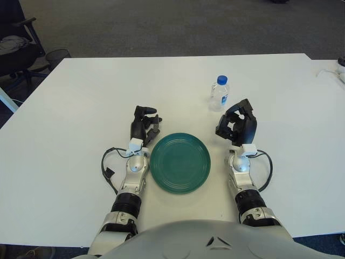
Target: Put the bottle into the plate.
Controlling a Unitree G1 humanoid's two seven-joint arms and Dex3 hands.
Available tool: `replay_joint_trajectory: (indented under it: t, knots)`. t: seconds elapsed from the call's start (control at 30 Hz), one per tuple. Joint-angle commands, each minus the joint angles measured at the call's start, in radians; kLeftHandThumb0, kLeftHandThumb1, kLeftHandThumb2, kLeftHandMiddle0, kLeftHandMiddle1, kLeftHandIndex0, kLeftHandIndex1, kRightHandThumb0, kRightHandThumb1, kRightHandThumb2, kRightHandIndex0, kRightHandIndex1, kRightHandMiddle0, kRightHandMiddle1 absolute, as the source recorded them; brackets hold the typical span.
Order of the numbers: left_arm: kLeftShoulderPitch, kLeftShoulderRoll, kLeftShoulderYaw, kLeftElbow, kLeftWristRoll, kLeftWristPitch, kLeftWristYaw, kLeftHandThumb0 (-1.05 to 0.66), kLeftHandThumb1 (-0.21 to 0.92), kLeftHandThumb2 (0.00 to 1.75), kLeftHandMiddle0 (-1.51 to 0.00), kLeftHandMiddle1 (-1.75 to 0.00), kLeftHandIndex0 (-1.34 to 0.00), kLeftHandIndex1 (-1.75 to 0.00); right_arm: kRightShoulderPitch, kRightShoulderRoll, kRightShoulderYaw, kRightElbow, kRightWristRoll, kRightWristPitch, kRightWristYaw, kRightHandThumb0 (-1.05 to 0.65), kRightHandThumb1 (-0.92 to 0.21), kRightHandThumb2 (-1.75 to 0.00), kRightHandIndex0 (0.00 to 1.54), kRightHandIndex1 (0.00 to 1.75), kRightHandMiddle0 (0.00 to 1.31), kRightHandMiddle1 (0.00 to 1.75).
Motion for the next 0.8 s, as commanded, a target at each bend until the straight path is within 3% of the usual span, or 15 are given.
replay_joint_trajectory:
  t: [0.0, 0.57, 0.77]
  knots:
    - [0.108, 0.018, 0.009, 0.071, 0.002, 0.068, -0.016, -0.36, 0.86, 0.61, -0.60, -1.15, -0.23, -1.75, 0.374, 0.066, 0.050, 0.156, -0.097, 0.019, -0.046, -0.47, -0.30, -1.33, 1.22, 1.75, 0.61, 1.75]
    - [0.108, 0.018, 0.008, 0.075, 0.007, 0.063, -0.012, -0.36, 0.84, 0.64, -0.61, -1.15, -0.25, -1.75, 0.407, 0.046, 0.094, 0.081, -0.056, 0.079, -0.034, -0.47, -0.30, -1.34, 1.22, 1.75, 0.62, 1.75]
    - [0.108, 0.016, 0.009, 0.071, 0.013, 0.073, -0.001, -0.36, 0.83, 0.65, -0.61, -1.14, -0.25, -1.75, 0.367, 0.030, 0.041, 0.117, -0.032, 0.006, -0.062, -0.47, -0.30, -1.33, 1.21, 1.75, 0.62, 1.75]
